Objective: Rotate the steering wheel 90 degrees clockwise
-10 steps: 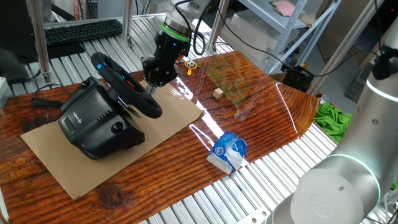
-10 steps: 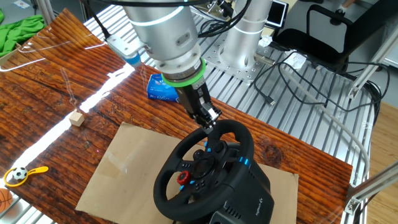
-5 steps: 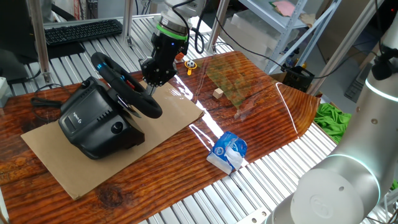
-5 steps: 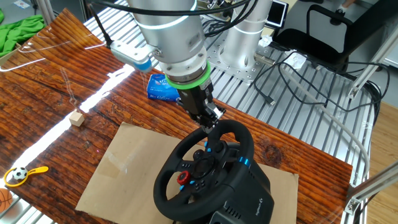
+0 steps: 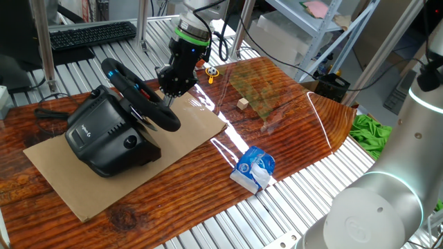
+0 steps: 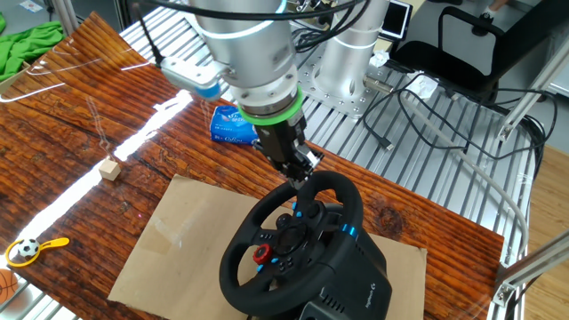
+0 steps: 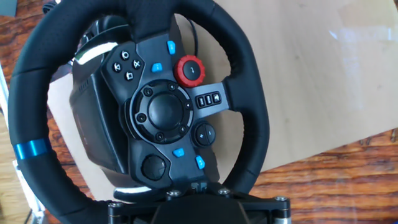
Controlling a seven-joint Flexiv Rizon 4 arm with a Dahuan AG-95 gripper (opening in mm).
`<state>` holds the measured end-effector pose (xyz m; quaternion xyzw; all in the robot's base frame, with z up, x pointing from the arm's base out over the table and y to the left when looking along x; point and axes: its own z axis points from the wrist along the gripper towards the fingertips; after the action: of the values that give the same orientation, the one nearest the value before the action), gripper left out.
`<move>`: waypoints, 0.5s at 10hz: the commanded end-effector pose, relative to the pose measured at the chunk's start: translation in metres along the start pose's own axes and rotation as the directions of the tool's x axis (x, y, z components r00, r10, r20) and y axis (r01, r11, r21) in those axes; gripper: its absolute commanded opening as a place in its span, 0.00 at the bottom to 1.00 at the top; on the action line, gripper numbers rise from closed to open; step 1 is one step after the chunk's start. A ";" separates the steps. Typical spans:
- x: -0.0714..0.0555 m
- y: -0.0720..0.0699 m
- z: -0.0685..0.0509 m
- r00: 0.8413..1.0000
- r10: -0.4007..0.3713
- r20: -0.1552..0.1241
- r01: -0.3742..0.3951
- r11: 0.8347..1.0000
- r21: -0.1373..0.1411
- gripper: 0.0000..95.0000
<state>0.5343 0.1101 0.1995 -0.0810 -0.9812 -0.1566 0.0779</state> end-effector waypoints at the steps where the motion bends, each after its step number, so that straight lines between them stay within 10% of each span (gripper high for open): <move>1: 0.000 0.000 0.001 0.999 0.037 0.000 -0.037 0.999 -0.019 0.00; 5: -0.001 0.036 0.008 0.991 0.131 -0.007 -0.131 0.991 -0.036 0.00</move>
<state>0.5391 0.1422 0.2024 -0.1392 -0.9718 -0.1694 0.0872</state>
